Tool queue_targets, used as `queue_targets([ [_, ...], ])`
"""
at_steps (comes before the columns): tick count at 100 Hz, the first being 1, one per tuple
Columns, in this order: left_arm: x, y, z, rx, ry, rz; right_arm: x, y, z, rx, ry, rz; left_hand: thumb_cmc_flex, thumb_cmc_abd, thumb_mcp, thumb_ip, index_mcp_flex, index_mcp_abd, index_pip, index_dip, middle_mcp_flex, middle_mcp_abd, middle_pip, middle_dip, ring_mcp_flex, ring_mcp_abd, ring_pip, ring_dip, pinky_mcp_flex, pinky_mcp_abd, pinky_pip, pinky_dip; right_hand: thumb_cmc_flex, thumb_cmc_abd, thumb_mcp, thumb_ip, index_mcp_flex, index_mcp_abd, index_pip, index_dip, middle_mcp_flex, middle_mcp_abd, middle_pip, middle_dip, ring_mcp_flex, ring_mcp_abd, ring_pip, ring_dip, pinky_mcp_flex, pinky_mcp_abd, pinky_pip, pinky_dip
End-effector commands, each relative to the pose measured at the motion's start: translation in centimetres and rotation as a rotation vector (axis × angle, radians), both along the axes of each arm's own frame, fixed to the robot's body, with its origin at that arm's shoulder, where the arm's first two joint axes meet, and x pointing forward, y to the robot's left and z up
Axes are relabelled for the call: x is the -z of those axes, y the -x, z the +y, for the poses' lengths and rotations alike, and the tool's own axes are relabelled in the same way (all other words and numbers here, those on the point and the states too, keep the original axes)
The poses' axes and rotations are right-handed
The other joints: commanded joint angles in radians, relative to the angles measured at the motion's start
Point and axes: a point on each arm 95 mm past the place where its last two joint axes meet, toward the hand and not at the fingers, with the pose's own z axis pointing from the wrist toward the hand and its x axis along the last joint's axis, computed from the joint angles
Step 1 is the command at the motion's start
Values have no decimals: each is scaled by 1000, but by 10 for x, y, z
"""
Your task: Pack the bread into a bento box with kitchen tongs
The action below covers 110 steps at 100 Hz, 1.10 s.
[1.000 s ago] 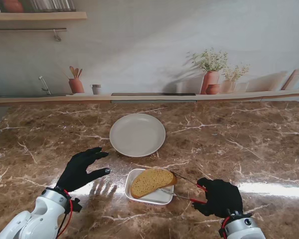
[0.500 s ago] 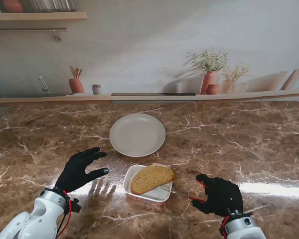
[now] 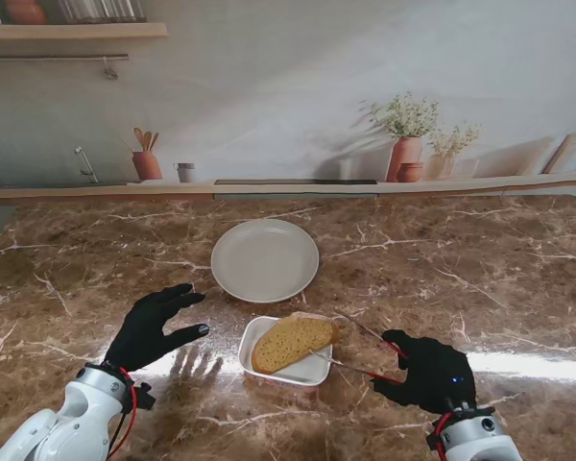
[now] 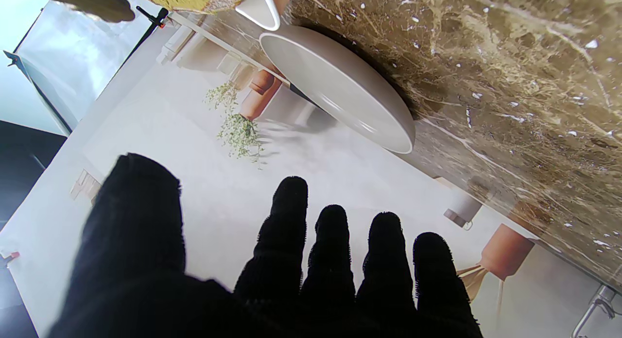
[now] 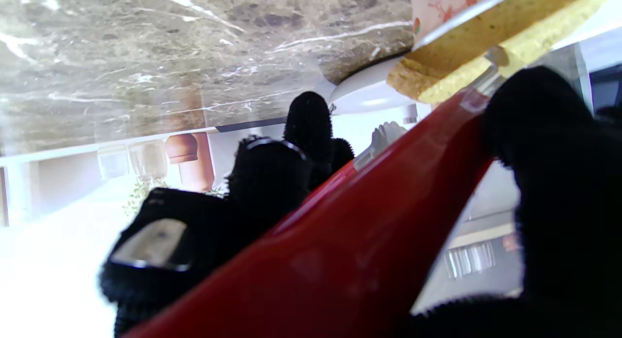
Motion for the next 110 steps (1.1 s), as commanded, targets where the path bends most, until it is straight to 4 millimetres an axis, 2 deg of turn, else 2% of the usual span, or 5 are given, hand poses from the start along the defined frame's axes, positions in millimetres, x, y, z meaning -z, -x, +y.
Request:
queue_targets([
  [1, 3, 2, -1, 4, 0, 5, 1, 2, 2, -3, -17, 8, 0, 34, -34, 35, 5, -28, 7, 3, -19, -12, -25, -11, -33, -40, -30, -10, 0, -15, -39, -16, -6, 23, 17, 37, 23, -32, 32, 18, 7, -35, 19, -8, 36, -24, 6, -1, 85, -157, 165, 23],
  [52, 4, 1, -6, 20, -16, 11, -17, -13, -8, 34, -139, -64, -1, 36, -34, 36, 3, -28, 4, 3, -20, -13, -27, -12, -34, -42, -32, -11, -2, -12, -15, 0, 39, 87, 11, 31, 62, -39, 57, 71, 35, -28, 14, -11, 41, -17, 27, 6, 87, -147, 180, 32],
  [61, 4, 1, -7, 22, -12, 14, -20, -22, -16, 63, -136, -83, 0, 35, -33, 36, 3, -29, 4, 3, -20, -12, -28, -12, -33, -42, -32, -11, -2, -12, -15, 0, 28, 73, 75, -2, 65, -38, 49, 79, 39, -26, 12, -11, 41, -17, 36, 6, 87, -149, 184, 34],
  [89, 4, -1, -8, 27, -11, 9, -24, -51, -36, 135, -113, -88, 1, 35, -33, 36, 5, -25, 4, 2, -18, -11, -25, -11, -32, -41, -31, -11, -2, -12, -17, -1, 6, 58, 135, -19, 61, -34, 40, 79, 32, -22, 5, -15, 40, -7, 26, -1, 87, -144, 183, 33],
  [110, 1, -3, -12, 40, -13, 4, -8, -82, -53, 186, -115, -50, 0, 35, -34, 36, 5, -26, 4, 2, -18, -11, -25, -11, -31, -41, -29, -10, -2, -11, -16, -1, -1, 45, 164, -27, 58, -40, 41, 80, 32, -23, 4, -17, 39, -4, 21, -4, 83, -126, 171, 26],
])
